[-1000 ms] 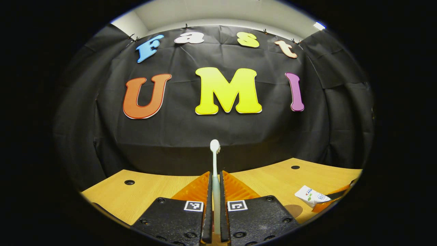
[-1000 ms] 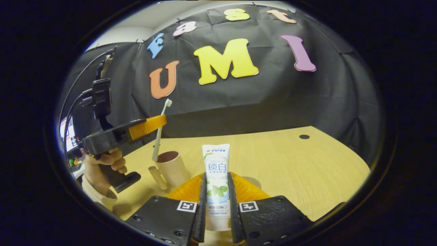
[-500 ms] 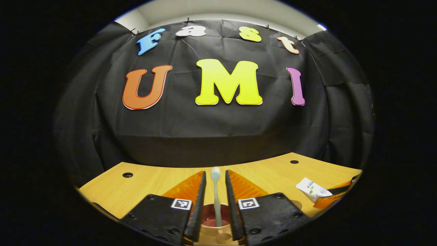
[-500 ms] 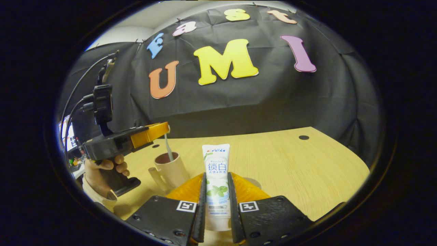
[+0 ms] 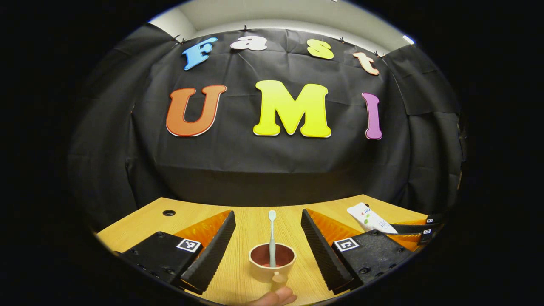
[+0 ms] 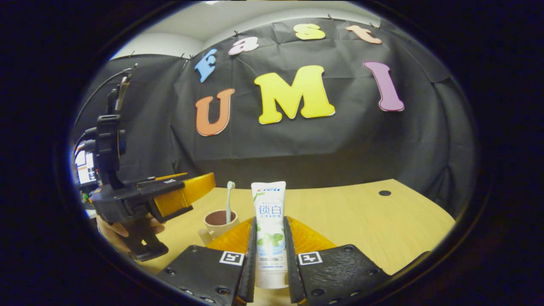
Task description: Put the toothbrush and toothpaste on the desktop into the cup, then pick up the cup and place it on the coaster on the desktop.
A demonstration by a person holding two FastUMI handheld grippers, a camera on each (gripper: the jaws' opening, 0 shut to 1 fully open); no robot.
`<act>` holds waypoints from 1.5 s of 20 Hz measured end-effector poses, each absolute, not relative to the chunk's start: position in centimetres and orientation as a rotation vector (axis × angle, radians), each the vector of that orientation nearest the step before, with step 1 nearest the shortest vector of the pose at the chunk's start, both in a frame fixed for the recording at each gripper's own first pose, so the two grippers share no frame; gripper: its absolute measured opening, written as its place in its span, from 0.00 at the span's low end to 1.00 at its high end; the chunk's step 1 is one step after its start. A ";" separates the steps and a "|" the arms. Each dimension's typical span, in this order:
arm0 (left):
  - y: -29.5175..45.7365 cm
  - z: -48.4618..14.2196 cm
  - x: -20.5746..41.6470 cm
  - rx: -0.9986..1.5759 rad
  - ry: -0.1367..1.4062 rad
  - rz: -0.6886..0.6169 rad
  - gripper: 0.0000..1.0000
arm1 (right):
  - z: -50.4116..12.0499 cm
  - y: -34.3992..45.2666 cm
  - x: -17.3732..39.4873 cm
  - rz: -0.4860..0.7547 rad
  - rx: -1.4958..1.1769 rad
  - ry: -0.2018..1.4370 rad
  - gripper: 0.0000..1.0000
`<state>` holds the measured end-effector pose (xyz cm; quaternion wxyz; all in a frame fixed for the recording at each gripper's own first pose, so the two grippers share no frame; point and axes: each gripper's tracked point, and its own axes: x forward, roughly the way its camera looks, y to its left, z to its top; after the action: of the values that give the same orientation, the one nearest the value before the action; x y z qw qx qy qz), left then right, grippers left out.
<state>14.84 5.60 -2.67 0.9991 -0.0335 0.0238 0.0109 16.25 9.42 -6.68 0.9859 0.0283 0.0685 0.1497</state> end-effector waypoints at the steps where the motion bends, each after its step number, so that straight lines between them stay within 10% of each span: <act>1: 5.8 -2.9 14.2 -0.081 0.054 0.023 0.98 | -6.4 10.0 16.5 0.307 0.055 0.132 0.31; 30: 12.1 -8.8 7.9 -0.168 0.164 0.080 0.99 | -1.6 22.7 20.6 0.389 -0.046 -0.034 0.39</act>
<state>7.86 12.12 -8.77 0.9923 -0.0836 0.0819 0.0401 20.57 22.72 -1.58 0.9807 -0.0230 -0.0171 0.1934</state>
